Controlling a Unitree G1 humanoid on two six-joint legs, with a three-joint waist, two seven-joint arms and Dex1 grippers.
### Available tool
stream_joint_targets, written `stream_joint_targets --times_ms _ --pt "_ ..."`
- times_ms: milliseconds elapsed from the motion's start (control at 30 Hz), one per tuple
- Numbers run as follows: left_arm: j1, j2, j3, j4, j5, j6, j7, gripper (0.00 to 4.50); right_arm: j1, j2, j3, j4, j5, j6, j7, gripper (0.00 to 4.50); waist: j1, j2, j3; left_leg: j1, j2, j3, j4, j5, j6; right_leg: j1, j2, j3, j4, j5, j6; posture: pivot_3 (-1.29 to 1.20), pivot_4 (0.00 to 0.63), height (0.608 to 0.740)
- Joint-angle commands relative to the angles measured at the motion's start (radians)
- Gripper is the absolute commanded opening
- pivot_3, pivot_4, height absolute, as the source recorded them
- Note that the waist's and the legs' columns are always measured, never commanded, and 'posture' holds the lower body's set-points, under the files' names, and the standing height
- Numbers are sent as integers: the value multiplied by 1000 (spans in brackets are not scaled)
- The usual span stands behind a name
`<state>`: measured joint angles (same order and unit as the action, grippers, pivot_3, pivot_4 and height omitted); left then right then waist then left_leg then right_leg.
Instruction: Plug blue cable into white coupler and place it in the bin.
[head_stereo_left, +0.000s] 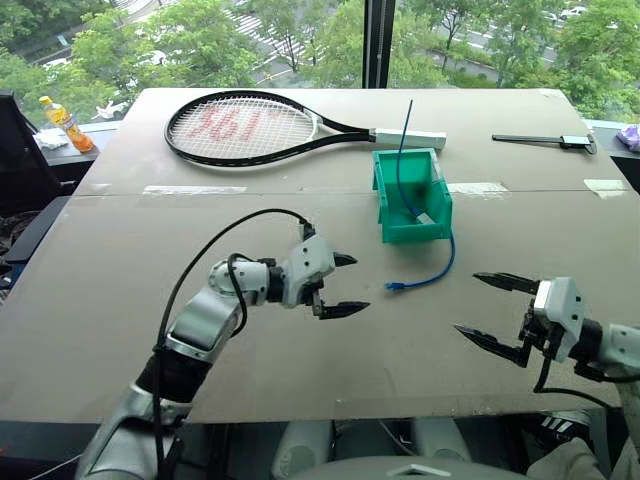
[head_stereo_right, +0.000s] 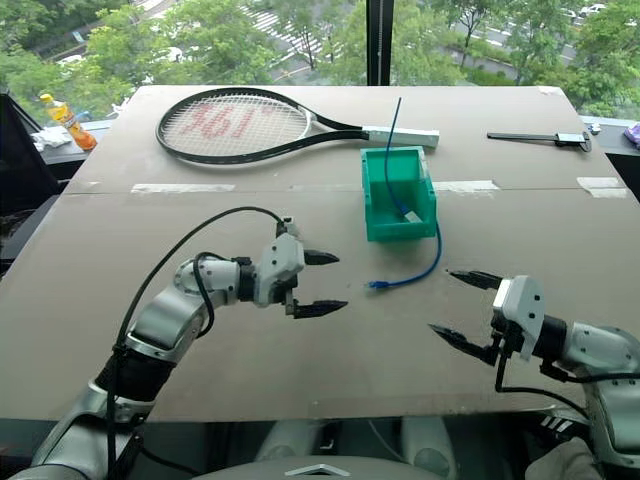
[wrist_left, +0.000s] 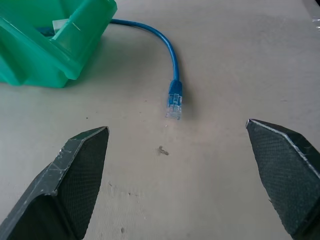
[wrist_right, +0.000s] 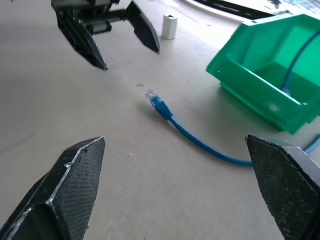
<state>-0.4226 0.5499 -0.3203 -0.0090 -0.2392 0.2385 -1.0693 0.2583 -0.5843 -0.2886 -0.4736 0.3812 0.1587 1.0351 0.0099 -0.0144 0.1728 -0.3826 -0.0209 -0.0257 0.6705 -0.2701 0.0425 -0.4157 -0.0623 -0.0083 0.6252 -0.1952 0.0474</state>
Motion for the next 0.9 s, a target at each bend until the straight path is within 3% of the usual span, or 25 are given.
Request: stream_joint_targets --times_ms 33,133,233,500,667,900 --pt "-67 -48 -30 89 54 -71 -13 4500 66 10 -47 -82 -11 -35 -74 4425 3 -1 0 0 0 0 0 0 0 0 0 0 0 0 0 0 150 740" --pt "-103 -81 -49 159 80 -91 -26 4500 112 17 -40 -138 -19 -21 -125 4425 3 -1 0 1 0 0 0 0 0 0 0 0 0 0 1 0 150 740" --pt "-123 -101 -70 230 119 -118 -42 3750 137 19 -27 -189 -24 8 -176 4500 3 -1 0 0 0 0 -1 0 0 0 0 0 0 0 1 0 150 740" --pt "-134 -139 -75 307 123 -214 -112 101 163 35 2 -261 -8 80 -284 4500 5 -1 0 0 0 -1 0 0 0 0 -1 -1 0 -1 0 0 150 740" --pt "-110 -149 -39 254 67 -244 -156 101 186 85 38 -323 72 223 -390 4500 5 -1 0 0 0 -1 0 0 0 0 0 -1 0 0 0 0 150 740" --pt "-160 -223 27 155 35 -420 -117 101 165 223 24 -438 439 496 -696 4500 6 -1 -1 -2 1 -4 1 0 0 0 -5 -2 0 1 -3 0 150 740"
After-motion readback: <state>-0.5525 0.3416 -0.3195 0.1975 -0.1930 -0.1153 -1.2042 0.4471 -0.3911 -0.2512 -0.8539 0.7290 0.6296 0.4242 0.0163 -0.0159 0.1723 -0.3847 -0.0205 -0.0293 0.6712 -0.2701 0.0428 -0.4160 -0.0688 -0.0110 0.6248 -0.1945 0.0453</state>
